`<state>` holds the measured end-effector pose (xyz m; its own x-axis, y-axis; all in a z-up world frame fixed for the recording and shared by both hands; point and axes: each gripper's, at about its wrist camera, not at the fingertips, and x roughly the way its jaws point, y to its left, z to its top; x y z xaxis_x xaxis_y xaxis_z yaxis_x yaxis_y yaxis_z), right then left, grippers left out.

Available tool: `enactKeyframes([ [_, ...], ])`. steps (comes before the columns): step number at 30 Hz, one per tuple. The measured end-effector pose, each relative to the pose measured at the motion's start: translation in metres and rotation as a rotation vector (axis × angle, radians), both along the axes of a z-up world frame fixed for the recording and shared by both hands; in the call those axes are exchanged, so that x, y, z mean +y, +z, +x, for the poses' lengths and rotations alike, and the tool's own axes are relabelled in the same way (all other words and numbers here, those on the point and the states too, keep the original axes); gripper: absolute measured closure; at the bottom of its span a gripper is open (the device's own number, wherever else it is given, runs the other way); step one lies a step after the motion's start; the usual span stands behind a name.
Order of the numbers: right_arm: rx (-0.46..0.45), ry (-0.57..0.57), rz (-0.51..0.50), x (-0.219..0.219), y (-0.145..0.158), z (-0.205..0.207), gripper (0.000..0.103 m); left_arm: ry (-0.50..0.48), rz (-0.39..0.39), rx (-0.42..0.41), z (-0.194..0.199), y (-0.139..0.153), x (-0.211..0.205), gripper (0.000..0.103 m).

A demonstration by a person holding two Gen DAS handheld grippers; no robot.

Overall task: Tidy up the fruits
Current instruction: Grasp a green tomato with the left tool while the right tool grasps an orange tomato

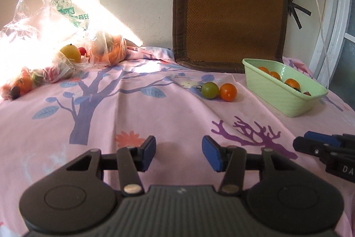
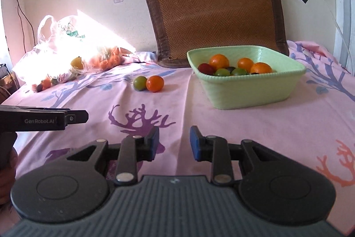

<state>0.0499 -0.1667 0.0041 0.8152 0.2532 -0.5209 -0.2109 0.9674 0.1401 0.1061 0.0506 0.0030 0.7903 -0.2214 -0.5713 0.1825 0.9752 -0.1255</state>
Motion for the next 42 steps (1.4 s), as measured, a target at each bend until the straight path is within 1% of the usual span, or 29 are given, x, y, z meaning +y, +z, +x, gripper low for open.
enactKeyframes([
  [3, 0.0, 0.03, -0.009, 0.011, 0.004, 0.013, 0.07, 0.001, -0.009, -0.002, 0.0, 0.0, 0.001, 0.056],
  [5, -0.021, 0.056, -0.022, 0.021, 0.007, 0.026, 0.07, 0.002, -0.018, -0.001, 0.0, 0.0, 0.002, 0.056],
  [9, -0.037, 0.057, -0.059, 0.038, 0.009, 0.051, 0.07, 0.0, -0.037, 0.001, 0.0, 0.0, 0.005, 0.056],
  [13, -0.034, 0.053, -0.096, 0.046, 0.005, 0.063, 0.07, -0.005, -0.052, -0.002, 0.0, 0.001, 0.006, 0.056],
  [18, -0.007, 0.058, -0.119, 0.047, 0.002, 0.075, 0.07, -0.003, -0.076, -0.005, 0.0, 0.001, 0.009, 0.055],
  [22, 0.01, 0.075, -0.119, 0.05, 0.003, 0.091, 0.07, -0.001, -0.09, -0.002, 0.001, 0.0, 0.011, 0.055],
  [30, 0.066, 0.093, -0.083, 0.056, 0.002, 0.121, 0.069, 0.001, -0.099, -0.002, 0.001, 0.0, 0.012, 0.055],
  [32, 0.075, 0.1, -0.086, 0.06, 0.001, 0.127, 0.067, 0.001, -0.099, -0.004, 0.001, 0.0, 0.012, 0.055],
  [34, 0.064, 0.105, -0.085, 0.062, 0.001, 0.129, 0.062, 0.002, -0.101, -0.003, 0.002, 0.0, 0.012, 0.056],
  [36, 0.065, 0.11, -0.083, 0.062, 0.001, 0.131, 0.062, 0.004, -0.104, 0.0, 0.002, 0.0, 0.013, 0.056],
  [37, 0.067, 0.11, -0.084, 0.062, 0.001, 0.131, 0.064, 0.006, -0.106, 0.002, 0.003, 0.0, 0.013, 0.056],
  [38, 0.067, 0.103, -0.091, 0.061, 0.001, 0.13, 0.071, 0.008, -0.109, 0.003, 0.003, -0.001, 0.013, 0.056],
  [40, 0.067, 0.096, -0.073, 0.055, 0.003, 0.124, 0.071, 0.01, -0.112, 0.003, 0.002, -0.001, 0.013, 0.056],
  [42, 0.044, 0.095, -0.05, 0.048, 0.007, 0.11, 0.071, 0.005, -0.119, 0.006, 0.003, 0.0, 0.014, 0.055],
])
